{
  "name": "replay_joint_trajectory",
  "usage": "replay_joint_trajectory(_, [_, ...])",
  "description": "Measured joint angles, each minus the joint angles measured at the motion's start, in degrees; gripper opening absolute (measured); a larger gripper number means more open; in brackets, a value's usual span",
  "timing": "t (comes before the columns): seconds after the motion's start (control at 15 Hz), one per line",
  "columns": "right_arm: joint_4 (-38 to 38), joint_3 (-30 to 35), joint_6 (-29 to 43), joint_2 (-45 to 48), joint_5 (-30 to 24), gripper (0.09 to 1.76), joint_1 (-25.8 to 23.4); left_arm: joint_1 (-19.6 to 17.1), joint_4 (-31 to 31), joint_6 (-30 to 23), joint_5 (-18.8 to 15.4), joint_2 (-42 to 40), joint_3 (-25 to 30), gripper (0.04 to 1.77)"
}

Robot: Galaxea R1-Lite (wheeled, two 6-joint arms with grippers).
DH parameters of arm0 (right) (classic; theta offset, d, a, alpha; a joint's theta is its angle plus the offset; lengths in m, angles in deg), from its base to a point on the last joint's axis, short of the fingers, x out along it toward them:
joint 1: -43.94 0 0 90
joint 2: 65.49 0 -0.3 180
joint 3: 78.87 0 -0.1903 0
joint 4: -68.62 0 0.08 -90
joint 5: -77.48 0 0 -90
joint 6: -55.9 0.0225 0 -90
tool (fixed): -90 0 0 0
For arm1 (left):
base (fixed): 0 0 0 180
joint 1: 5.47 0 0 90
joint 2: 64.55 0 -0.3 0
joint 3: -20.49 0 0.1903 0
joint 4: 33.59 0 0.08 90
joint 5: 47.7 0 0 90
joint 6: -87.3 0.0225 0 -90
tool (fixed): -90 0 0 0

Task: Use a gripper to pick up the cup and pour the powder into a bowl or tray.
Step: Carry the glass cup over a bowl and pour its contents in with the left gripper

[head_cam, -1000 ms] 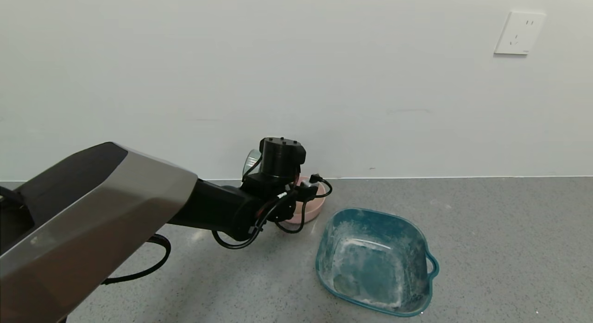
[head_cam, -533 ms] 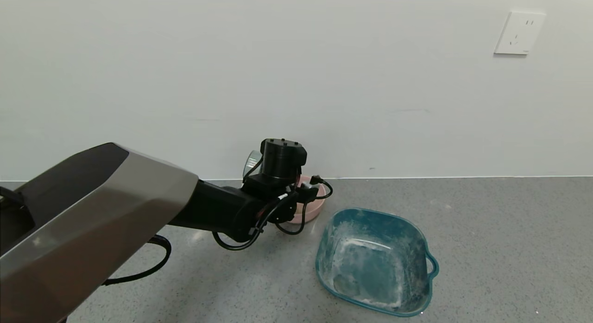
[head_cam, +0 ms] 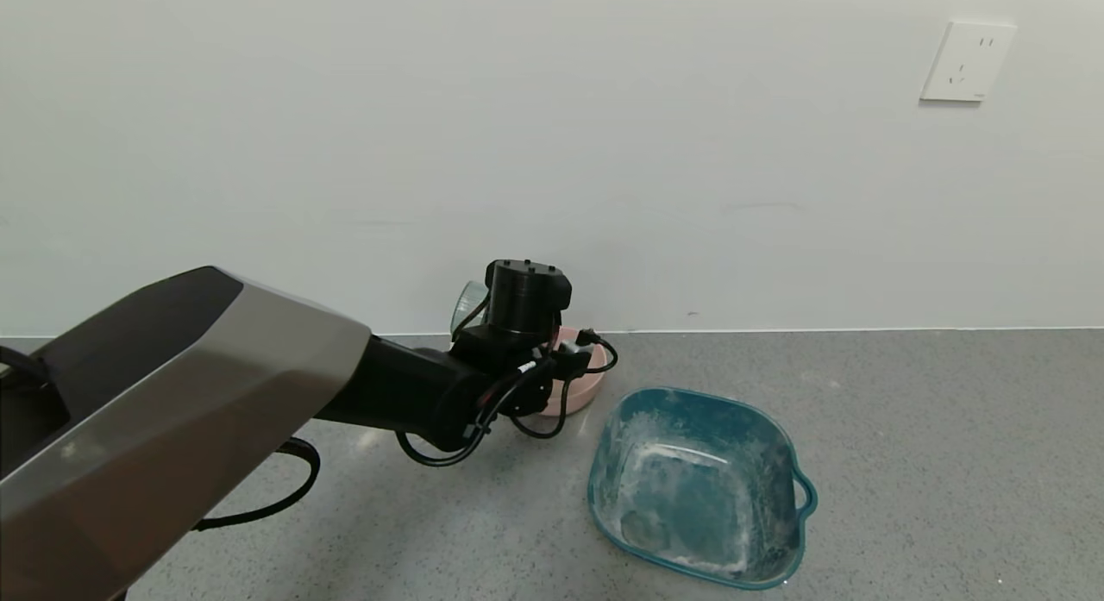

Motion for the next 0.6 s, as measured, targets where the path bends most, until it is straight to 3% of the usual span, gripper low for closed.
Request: replay_joint_trajectory(0.6, [0.0, 0.0, 0.0, 0.0, 0.0, 1.71, 0.0, 0.0, -0.7, -0.1, 0.5, 0.1, 0.5, 1.32])
